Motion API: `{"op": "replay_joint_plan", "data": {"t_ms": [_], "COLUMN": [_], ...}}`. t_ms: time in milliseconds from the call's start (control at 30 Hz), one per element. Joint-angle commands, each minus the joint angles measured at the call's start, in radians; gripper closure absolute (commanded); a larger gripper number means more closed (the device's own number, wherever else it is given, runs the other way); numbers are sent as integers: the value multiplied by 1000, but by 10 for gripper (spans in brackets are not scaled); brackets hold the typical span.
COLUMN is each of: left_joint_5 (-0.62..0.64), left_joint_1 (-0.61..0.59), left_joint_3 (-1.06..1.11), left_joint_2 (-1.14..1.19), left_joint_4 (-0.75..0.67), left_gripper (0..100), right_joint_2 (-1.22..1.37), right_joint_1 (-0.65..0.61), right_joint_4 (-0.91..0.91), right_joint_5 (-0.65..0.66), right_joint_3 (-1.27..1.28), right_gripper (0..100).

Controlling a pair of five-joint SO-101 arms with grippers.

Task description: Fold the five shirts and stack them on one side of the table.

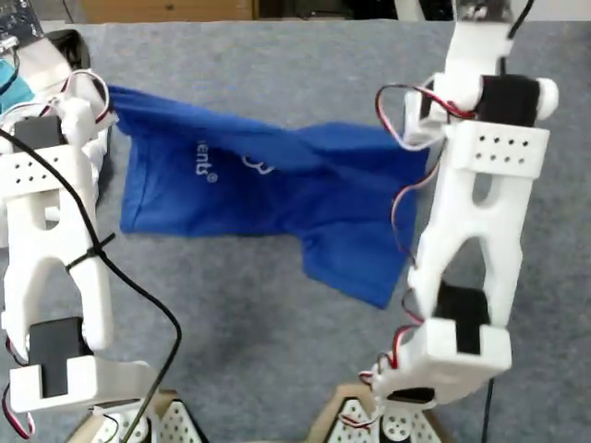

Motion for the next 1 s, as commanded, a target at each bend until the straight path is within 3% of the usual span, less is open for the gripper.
{"op": "replay_joint_plan", "data": {"t_ms": [0,167,367,667,967], "left_joint_5": [3,3,-40,-49,-49], "left_joint_1": [37,61,52,0,25], "left_joint_3": [-38,-18,2,66,147], "left_joint_2": [8,87,174,285,288], "left_joint_4": [-77,-72,94,141,149], "left_gripper": [980,980,980,980,980], "right_joint_2": [-96,-113,-108,-107,-107], "right_joint_1": [-4,10,5,10,5], "right_joint_4": [8,-18,-69,-118,-318], "right_joint_5": [6,9,6,14,14], "right_joint_3": [150,275,346,398,397], "right_gripper": [993,993,993,993,993]}}
